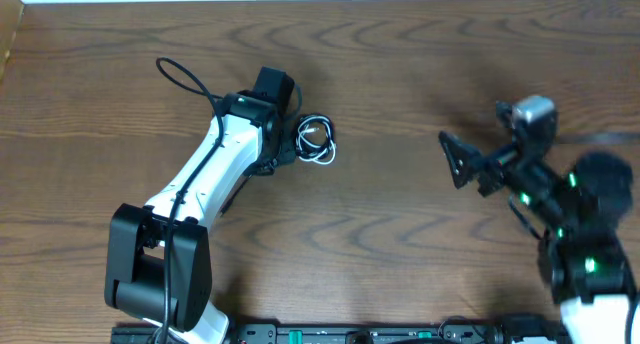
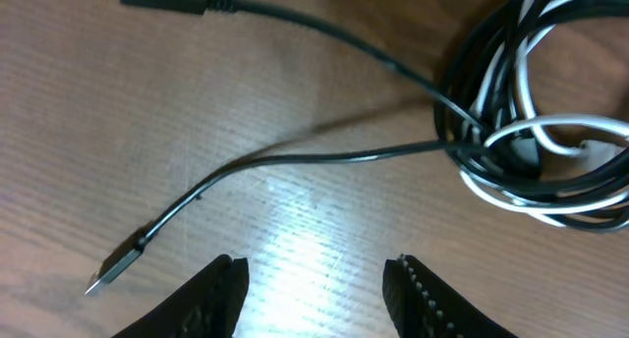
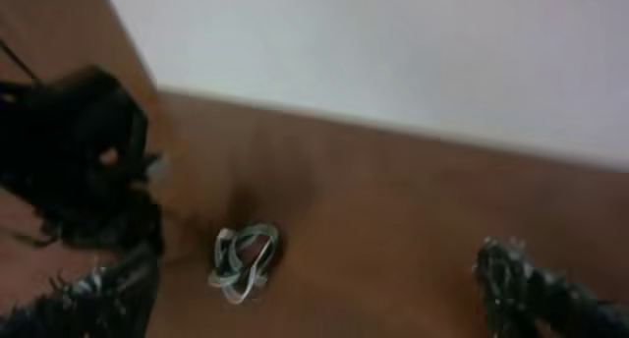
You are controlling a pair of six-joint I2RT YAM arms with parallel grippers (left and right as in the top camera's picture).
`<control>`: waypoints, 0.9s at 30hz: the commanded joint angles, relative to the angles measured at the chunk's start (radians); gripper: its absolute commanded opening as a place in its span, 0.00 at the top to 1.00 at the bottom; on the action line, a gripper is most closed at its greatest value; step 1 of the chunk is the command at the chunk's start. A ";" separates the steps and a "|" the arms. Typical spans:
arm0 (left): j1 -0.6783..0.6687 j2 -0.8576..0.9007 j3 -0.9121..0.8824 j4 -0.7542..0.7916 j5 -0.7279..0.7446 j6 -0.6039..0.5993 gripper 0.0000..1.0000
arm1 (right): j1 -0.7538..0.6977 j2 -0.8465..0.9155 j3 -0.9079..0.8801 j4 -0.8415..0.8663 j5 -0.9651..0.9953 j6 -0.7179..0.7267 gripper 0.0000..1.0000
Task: Untangle cables
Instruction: 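Swing the right gripper toward the cable bundle beside the left gripper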
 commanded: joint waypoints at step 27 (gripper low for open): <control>-0.001 0.001 0.000 -0.002 -0.002 0.006 0.92 | 0.161 0.698 0.351 -0.214 -0.065 0.154 0.63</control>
